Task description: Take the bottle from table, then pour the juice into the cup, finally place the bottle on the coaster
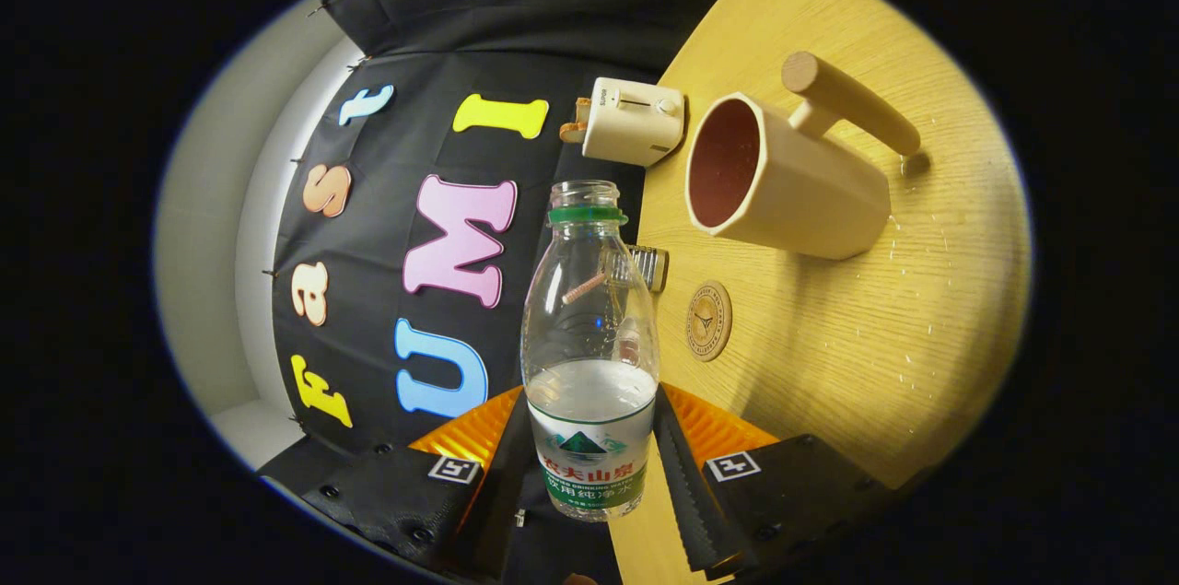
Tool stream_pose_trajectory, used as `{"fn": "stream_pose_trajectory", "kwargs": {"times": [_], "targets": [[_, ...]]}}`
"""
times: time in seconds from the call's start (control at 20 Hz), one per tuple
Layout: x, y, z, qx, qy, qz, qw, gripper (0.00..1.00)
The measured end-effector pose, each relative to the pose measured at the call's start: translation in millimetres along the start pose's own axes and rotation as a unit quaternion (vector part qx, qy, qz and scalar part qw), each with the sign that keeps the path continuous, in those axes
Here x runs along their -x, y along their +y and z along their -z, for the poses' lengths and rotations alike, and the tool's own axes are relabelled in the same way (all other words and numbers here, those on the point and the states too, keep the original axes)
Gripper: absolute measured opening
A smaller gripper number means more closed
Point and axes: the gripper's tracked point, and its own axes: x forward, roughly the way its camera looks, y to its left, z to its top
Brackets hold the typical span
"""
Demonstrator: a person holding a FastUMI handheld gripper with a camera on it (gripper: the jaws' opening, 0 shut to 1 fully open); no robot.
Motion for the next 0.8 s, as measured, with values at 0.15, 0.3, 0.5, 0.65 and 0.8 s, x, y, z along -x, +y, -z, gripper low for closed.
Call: {"fn": "stream_pose_trajectory", "kwargs": {"times": [0.15,0.3,0.5,0.65,0.8], "targets": [[-4.5,-2.8,-2.4,-0.028,-0.004,0.005,1.000,0.74],[-5.9,-6.4,-6.0,-0.048,-0.008,0.010,0.999,0.74],[-7.9,-6.3,-6.1,-0.076,-0.008,0.013,0.997,0.74],[-10.0,-6.5,-7.3,-0.098,-0.007,0.015,0.995,0.74],[-11.2,-7.2,-9.4,-0.113,-0.012,0.016,0.993,0.74]]}}
